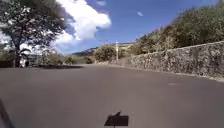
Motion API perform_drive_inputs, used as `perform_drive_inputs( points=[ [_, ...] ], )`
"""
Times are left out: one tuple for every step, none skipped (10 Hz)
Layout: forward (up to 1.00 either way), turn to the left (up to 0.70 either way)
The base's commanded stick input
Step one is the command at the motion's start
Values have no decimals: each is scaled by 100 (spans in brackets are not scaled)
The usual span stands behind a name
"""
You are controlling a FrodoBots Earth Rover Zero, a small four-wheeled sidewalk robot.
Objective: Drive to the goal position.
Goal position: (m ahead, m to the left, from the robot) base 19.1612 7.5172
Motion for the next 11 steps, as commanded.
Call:
perform_drive_inputs(
  points=[
    [50, 0],
    [50, 0],
    [50, 0],
    [50, 0],
    [50, 0],
    [50, 0],
    [50, 0],
    [50, 0],
    [50, 0],
    [50, 0],
    [50, 0]
  ],
)
